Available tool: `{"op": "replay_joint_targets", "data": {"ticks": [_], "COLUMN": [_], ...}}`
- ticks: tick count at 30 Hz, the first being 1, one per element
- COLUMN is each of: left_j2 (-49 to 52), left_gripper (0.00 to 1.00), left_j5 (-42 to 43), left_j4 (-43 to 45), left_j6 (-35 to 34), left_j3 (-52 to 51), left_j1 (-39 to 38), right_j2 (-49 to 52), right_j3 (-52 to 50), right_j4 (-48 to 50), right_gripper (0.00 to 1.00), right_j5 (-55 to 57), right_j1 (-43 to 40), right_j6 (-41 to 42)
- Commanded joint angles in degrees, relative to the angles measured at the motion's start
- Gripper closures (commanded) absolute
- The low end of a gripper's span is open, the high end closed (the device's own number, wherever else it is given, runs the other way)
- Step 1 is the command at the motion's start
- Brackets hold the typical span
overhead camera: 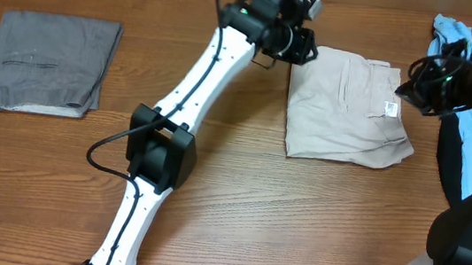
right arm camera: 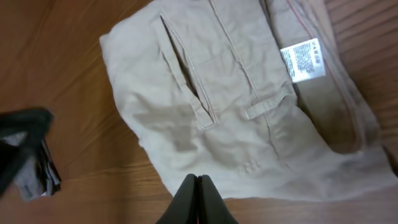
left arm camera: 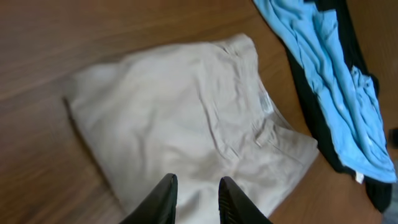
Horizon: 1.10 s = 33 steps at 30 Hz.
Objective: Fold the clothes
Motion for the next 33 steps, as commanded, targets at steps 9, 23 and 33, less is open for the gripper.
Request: {"op": "replay_joint_targets", "data": {"ticks": [9, 23, 33], "left_j2": [0.3, 0.3, 0.3], "left_gripper": [0.78, 0.82, 0.81], "left_j5": [-5.4, -13.1, -14.5], "left_j4": [5.3, 19.1, 32.8], "left_j6": [1.2, 1.4, 1.3], "left_j3": [-1.2, -17.4, -22.8], "left_j1": [-5.3, -9.2, -8.8], "right_j2": [-0.4, -0.4, -0.4], "right_j3": [-27.3, -38.5, -38.7], "right_j4": [22.1, 28.0, 25.9], "right_gripper": [0.96, 0.96, 0.96], "right_j5": [11.8, 18.8, 21.0], "right_j1": [-0.6, -1.5, -1.5], "right_j6": [5.6, 11.8, 17.8]}}
